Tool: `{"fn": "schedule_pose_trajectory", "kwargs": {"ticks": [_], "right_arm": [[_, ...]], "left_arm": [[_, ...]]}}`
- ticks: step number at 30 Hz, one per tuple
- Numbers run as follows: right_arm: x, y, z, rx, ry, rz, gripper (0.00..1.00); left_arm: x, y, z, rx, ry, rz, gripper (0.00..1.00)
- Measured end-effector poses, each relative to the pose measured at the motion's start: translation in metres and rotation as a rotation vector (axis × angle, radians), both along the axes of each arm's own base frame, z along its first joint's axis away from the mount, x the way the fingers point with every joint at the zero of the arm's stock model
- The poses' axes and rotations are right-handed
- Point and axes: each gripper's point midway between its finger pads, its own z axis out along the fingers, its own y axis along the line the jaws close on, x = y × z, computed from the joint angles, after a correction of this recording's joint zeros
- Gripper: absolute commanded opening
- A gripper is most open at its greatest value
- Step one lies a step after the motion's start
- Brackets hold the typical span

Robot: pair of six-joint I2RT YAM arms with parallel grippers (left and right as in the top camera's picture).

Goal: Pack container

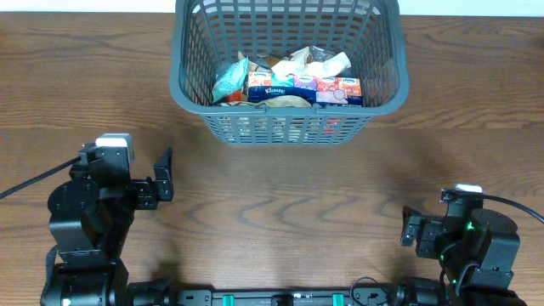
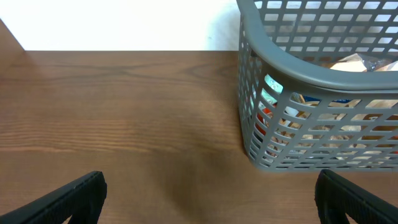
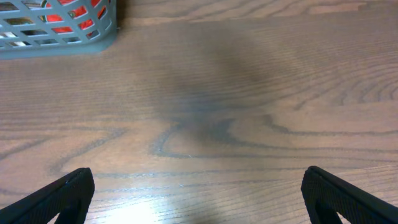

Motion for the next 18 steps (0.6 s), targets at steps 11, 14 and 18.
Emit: {"fn": "schedule_pose_trajectory", "kwargs": {"ticks": [11,14,18], "right_arm": [[0.027,0.032,0.097,-0.008,-0.555,0.187,0.99],[0.03,0.039,0.118,-0.014,-0.719,0.226,0.99],[0.036,0.046,0.114,-0.01,-0.807,0.262,0.99]], "left_arm": [[0.0,0.0,0.0,0.0,0.001,0.0,0.99],[0.0,0.0,0.0,0.0,0.002,0.0,0.99],[0.0,0.0,0.0,0.0,0.001,0.0,0.99]]}}
